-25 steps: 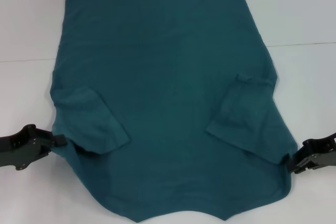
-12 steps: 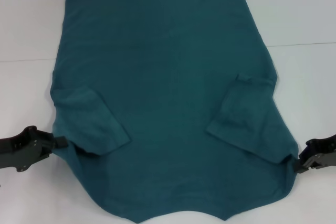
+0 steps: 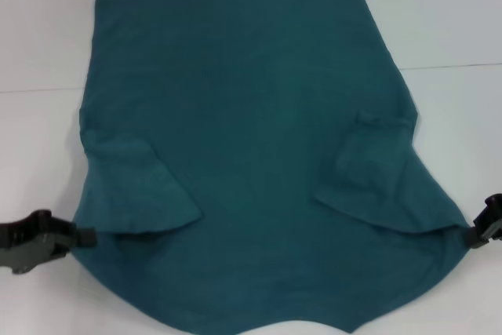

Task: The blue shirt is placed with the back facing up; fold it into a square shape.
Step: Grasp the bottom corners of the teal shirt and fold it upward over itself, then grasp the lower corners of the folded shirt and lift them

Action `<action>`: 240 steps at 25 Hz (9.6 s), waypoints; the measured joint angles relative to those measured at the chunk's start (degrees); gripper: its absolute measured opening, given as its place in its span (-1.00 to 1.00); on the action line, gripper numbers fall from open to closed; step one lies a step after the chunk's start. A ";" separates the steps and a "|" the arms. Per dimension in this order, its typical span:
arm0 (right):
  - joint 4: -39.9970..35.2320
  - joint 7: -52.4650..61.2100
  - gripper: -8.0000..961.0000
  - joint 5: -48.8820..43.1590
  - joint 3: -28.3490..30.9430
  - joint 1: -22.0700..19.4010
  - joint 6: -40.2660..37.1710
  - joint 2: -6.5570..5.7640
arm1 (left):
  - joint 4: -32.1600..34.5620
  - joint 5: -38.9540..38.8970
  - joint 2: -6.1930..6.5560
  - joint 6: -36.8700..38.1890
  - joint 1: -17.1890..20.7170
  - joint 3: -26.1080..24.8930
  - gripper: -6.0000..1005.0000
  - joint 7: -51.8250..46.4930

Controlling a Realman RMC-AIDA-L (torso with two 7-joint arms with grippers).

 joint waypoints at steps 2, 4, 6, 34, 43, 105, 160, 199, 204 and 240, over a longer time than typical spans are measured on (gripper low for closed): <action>-0.61 0.00 -0.92 -0.01 -0.81 0.07 -1.34 -0.01 | 0.89 1.34 0.01 1.46 0.01 0.16 -0.95 0.02; -0.86 0.03 -0.92 -0.55 -1.43 0.08 -2.23 0.13 | 1.25 1.92 0.01 2.12 0.01 0.20 -0.95 0.08; -1.15 0.06 -0.92 -2.12 -1.47 0.07 -3.55 0.65 | 3.14 4.97 0.03 5.97 0.07 0.63 -0.95 0.18; -0.72 -2.96 -0.91 -5.30 -1.56 -0.99 -9.31 3.25 | 7.58 12.56 0.20 19.11 2.41 0.92 -0.95 3.60; -1.23 -6.57 -0.91 1.02 5.60 0.15 -8.75 2.64 | 6.21 11.79 1.27 17.85 -0.46 -0.40 -0.95 2.54; 5.58 4.36 -0.89 -1.59 -10.80 14.87 51.41 8.89 | -11.73 12.39 4.24 -37.88 -19.66 7.98 -0.95 -6.25; 7.56 5.29 -0.88 -4.77 -13.65 14.71 60.08 9.24 | -7.52 11.99 1.83 -45.08 -18.64 12.48 -0.63 -5.29; 1.82 -18.39 0.21 39.35 6.94 -6.36 12.32 6.19 | 0.64 -10.79 0.85 -16.37 2.80 3.32 0.50 -7.71; 1.84 -19.05 0.21 38.73 6.93 -5.84 13.21 6.17 | -3.06 -10.62 0.93 -22.04 1.59 4.57 0.50 -3.76; 2.69 -19.95 0.21 38.77 7.46 -6.63 15.18 6.37 | -7.81 -7.74 0.53 -32.41 -3.09 15.01 0.32 0.58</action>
